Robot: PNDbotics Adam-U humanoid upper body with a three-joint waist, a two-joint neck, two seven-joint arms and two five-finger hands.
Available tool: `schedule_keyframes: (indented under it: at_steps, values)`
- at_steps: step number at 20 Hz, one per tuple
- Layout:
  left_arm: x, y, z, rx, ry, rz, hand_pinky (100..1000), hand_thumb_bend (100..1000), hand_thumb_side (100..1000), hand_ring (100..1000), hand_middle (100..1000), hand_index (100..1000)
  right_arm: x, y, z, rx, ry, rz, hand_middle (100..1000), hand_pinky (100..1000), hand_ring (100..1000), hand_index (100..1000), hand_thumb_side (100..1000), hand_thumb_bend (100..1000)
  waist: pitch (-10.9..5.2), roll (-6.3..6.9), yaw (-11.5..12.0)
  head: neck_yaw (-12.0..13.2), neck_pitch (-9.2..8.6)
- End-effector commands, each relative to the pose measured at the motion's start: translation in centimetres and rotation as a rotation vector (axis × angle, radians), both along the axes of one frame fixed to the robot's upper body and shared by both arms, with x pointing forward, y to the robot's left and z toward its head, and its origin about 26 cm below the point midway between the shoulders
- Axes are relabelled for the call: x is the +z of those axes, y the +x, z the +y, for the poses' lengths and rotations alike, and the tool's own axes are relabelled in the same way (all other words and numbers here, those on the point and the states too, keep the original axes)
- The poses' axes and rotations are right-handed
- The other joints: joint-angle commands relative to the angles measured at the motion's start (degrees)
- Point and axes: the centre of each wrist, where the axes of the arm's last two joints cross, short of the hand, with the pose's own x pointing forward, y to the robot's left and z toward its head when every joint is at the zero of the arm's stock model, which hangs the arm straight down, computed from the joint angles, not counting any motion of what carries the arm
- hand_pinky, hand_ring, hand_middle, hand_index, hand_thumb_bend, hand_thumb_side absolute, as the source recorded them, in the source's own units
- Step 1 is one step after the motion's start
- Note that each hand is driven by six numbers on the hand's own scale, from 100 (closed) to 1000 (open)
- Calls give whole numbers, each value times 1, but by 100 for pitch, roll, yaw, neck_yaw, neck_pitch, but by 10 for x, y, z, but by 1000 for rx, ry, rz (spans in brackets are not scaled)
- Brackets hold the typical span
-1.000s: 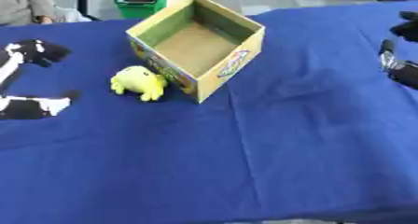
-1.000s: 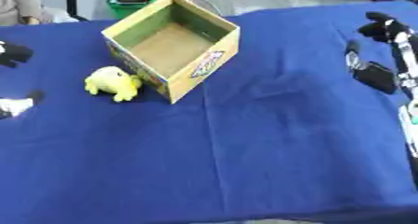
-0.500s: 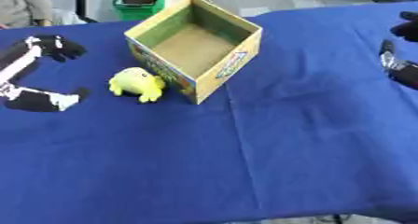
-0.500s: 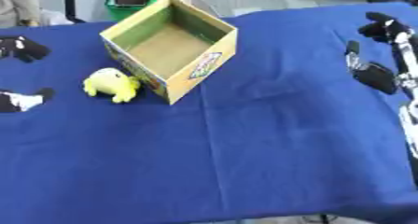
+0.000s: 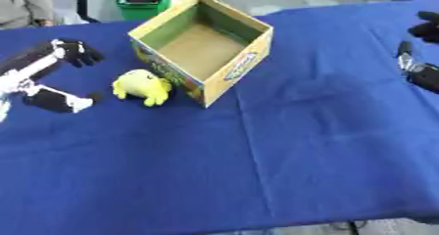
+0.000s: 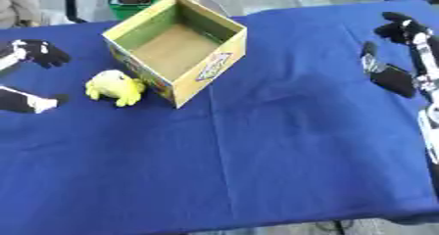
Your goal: Pick up objects on the table and place them in the box.
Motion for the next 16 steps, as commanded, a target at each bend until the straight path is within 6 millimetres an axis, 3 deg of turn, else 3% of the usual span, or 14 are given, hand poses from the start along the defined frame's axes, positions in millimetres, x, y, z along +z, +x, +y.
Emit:
schedule_keyframes:
  at_steps: [1,9,16]
  values:
    - [2,12,-1,29,40,-19,743,404,100,750,729,823,11,1,-1,4,-14,-26,700,851,794,917,229,100,-113,-17,-14,27,32]
    - [-17,41,-17,72,68,-33,745,406,100,751,730,823,9,2,1,11,-9,-20,700,851,794,916,228,100,-112,-54,-50,45,45]
    - [-23,52,-33,70,83,-69,751,403,100,757,736,825,8,2,2,16,-7,-17,700,851,794,914,228,100,-100,-65,-103,63,68]
